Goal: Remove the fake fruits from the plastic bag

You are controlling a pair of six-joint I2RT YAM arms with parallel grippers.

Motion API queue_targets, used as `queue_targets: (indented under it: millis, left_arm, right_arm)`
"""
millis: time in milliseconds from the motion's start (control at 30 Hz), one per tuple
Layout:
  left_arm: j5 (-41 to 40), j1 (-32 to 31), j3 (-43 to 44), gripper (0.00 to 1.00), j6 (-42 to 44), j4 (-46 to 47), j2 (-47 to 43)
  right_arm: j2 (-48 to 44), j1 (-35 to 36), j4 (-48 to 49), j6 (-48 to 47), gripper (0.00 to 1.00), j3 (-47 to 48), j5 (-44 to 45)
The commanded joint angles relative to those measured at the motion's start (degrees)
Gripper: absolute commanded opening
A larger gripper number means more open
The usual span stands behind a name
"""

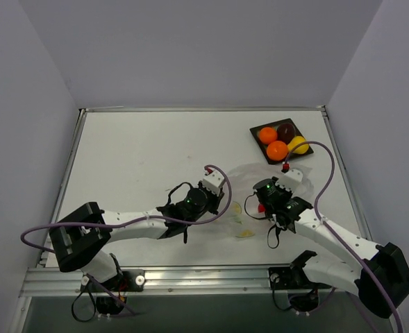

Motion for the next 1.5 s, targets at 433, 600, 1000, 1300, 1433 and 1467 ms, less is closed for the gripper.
queue_targets:
  millis: [433,600,1000,1300,1433,1467]
  left_arm:
    - [-0.4,-0.3,2.6,0.03,-0.7,0.3,-2.5]
    - [-0.2,-0.6,3.3,0.03,-0.9,0.3,-1.3]
    - [-0.5,-0.6,3.7,0.03,-1.8,0.3,0.8]
    - [-1.6,-0.5,3.7,0.03,-1.5,-0.1,0.2]
    - [-3.4,-0.4,3.8,0.03,-0.3,-1.1,-0.4]
    - [-4.1,-0.3,3.8,0.03,-0.2,-1.3,-0.6]
  right_arm:
    - [6.3,-3.0,-1.0,3.3,0.73,-0.3,-6.2]
    - [5.4,-2.8,2.9,3.4,0.81,-2.5,-12.4]
    - [6.5,-1.8,5.6,-0.6,0.58,1.8,-16.6]
    - [-7.0,-1.6,5.1,-2.2,0.48,2.5,-23.9]
    - [-8.9,-1.5,5.1,-3.8,0.48,4.9,-27.3]
    - [-9.1,-1.5,5.2,-4.1,0.48,5.9,-28.4]
